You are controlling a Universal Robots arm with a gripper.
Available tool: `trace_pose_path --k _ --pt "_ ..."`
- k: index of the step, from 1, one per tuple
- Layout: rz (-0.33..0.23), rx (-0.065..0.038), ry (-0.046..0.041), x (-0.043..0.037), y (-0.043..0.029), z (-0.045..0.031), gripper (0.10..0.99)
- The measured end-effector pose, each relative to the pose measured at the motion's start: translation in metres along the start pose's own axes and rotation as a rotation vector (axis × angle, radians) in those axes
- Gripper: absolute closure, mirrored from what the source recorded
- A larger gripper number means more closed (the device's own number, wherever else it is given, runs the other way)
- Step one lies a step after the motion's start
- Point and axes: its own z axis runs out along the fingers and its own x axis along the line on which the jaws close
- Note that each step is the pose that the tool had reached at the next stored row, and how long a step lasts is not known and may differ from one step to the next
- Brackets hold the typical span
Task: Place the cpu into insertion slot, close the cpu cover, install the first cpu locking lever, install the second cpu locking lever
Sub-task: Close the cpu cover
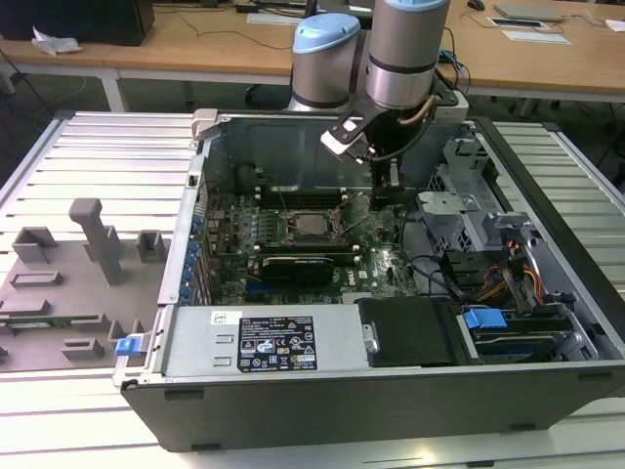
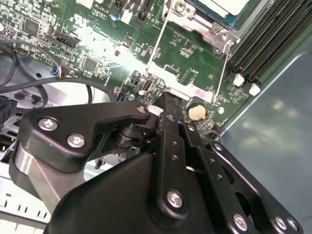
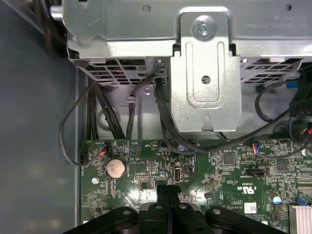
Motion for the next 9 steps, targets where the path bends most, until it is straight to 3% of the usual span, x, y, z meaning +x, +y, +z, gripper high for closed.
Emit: trace_pose_path --k 5,6,8,9 --pt "0.0 0.002 -0.0001 0.0 0.0 0.0013 0.98" --pt "0.0 0.024 0.0015 0.0 0.0001 0.0016 0.98" --pt "0.001 0.053 0.0047 0.0 0.0005 0.002 0.98" --pt "0.001 0.078 0.0071 0.0 0.0008 0.0021 0.98"
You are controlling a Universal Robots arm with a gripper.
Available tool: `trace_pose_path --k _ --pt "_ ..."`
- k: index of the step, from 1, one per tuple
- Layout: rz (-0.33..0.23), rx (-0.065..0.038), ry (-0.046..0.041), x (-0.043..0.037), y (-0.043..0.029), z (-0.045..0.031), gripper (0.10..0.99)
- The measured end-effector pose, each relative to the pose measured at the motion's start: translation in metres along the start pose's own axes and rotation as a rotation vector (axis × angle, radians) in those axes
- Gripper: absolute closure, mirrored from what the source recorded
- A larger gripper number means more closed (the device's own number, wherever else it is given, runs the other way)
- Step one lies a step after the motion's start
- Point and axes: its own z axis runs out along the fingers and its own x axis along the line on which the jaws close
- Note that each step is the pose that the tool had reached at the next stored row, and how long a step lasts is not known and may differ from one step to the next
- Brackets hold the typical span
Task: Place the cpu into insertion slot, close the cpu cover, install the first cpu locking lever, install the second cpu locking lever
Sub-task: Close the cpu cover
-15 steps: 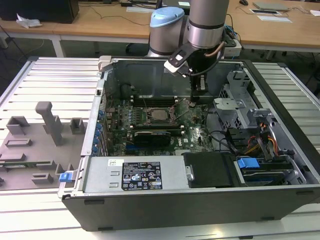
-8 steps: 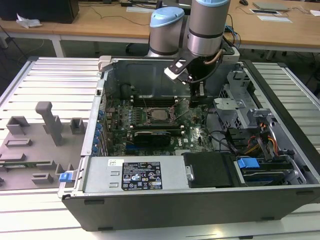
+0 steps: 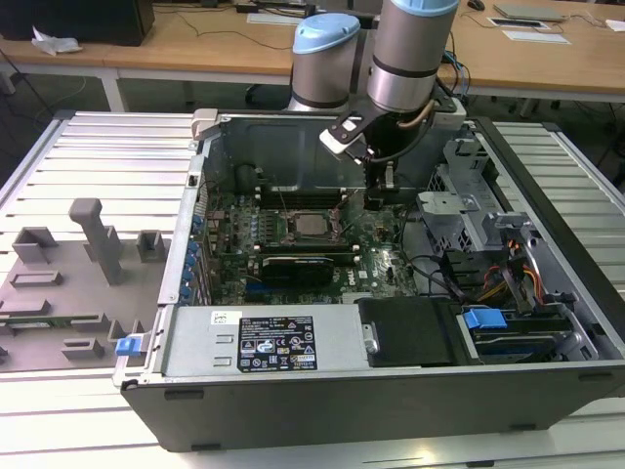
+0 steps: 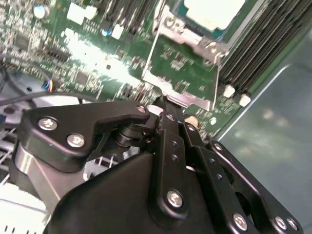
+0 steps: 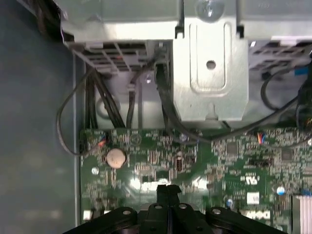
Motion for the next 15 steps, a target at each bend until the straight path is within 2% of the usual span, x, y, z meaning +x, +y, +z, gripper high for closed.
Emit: trace_pose_path --k 1,3,9,15 --pt "0.001 0.032 0.0029 0.0 0.0003 0.0001 0.98" --pt "0.002 0.088 0.0055 0.0 0.001 0.0004 0.98" --pt "0.002 0.089 0.0053 0.0 0.0008 0.0004 0.98" --pt "0.002 0.089 0.0054 0.0003 -0.0045 0.0004 0.98"
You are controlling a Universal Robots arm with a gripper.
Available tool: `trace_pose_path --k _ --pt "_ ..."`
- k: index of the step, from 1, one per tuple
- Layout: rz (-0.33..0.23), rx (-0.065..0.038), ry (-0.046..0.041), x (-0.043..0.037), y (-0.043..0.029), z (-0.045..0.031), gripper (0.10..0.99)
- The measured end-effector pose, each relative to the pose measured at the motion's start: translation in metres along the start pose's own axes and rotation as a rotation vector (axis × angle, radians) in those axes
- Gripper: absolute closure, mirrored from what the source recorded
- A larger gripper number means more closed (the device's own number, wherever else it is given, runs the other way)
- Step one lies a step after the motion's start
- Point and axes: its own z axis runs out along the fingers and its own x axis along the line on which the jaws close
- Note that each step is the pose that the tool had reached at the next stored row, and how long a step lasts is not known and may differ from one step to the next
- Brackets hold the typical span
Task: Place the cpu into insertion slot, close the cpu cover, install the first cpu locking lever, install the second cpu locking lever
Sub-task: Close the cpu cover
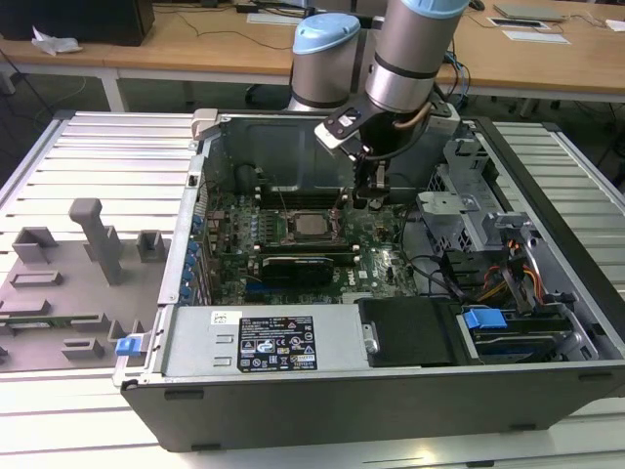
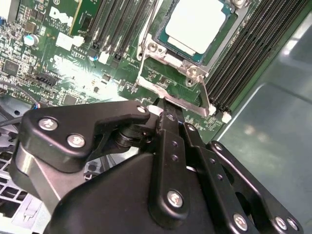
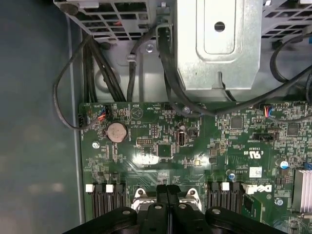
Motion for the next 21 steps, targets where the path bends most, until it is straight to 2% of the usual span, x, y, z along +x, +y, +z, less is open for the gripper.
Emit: trace_pose_path --k 5,11,15,16,19,20,21 --pt "0.0 -0.002 0.0 0.0006 -0.0094 0.0009 0.98" --pt "0.0 -0.005 0.0002 0.0024 -0.0244 0.0024 0.98" --pt "0.0 -0.007 0.0001 0.0026 -0.0283 0.0028 0.98" --pt "0.0 -0.011 -0.0001 0.0026 -0.0295 0.0028 0.98" --pt "-0.001 -0.043 0.001 0.0024 -0.043 0.0052 0.98" --pt "-0.002 -0.058 0.0011 0.0022 -0.049 0.0066 0.98" --pt "-0.002 -0.065 0.0013 0.0021 -0.052 0.0074 0.98"
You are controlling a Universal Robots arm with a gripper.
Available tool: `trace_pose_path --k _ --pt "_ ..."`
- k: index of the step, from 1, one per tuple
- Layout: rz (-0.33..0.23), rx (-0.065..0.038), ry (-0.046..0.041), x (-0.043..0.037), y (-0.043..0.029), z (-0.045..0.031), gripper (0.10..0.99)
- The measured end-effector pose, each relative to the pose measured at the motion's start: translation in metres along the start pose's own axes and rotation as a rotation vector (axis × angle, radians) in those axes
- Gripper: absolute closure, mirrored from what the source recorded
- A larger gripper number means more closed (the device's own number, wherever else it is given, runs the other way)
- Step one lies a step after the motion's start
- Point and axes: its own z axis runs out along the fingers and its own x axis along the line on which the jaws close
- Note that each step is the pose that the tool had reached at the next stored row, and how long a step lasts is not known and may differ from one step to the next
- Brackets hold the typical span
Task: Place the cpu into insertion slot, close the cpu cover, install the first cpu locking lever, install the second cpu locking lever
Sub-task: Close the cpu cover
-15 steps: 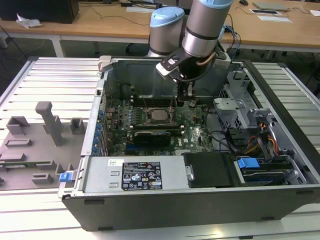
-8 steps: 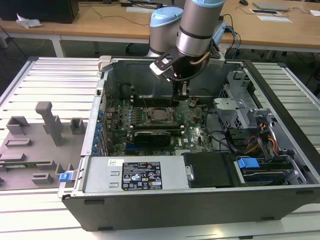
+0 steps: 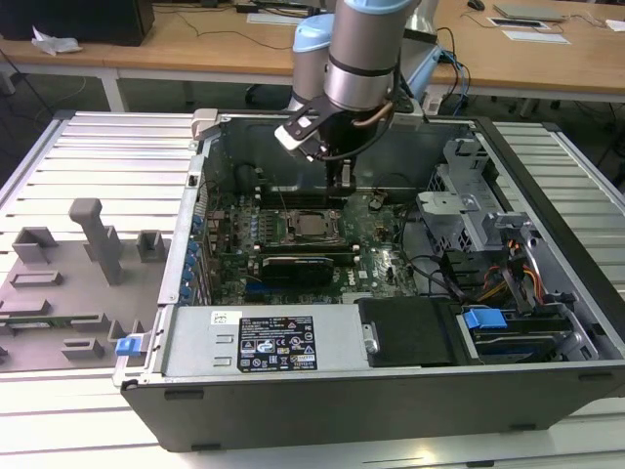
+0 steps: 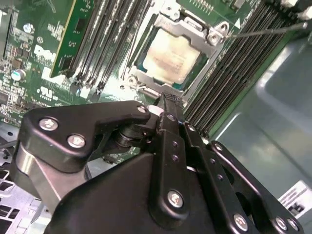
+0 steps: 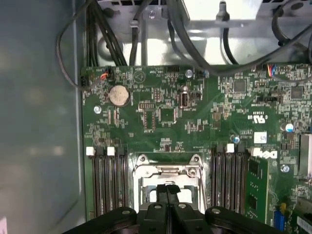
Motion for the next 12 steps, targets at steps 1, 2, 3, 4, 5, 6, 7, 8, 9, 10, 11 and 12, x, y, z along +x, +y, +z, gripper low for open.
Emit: trace_pose_path --k 1,2,3,4,5,6,7,8,9,10,11,12 --pt "0.0 -0.009 0.0003 -0.0001 -0.0038 0.0007 0.98" --pt "-0.001 -0.024 0.0006 -0.0002 -0.0094 0.0019 0.98" --pt "-0.001 -0.031 0.0008 -0.0003 -0.0125 0.0025 0.98" --pt "-0.001 -0.034 0.0009 -0.0004 -0.0144 0.0032 0.98" --pt "-0.001 -0.035 0.0009 -0.0007 -0.0164 0.0041 0.98" --pt "-0.001 -0.036 0.0007 -0.0012 -0.0183 0.0051 0.98" --pt "-0.001 -0.037 0.0006 -0.0023 -0.0206 0.0064 0.98" --pt "-0.001 -0.039 0.0009 -0.0035 -0.0224 0.0074 0.98" --pt "-0.001 -0.041 0.001 -0.0061 -0.0259 0.0089 0.98" --pt "-0.001 -0.05 0.0012 -0.0106 -0.0345 0.012 0.98" --pt "-0.001 -0.05 0.0011 -0.0106 -0.0347 0.012 0.98" --pt "-0.005 -0.05 0.001 -0.0107 -0.0347 0.012 0.98"
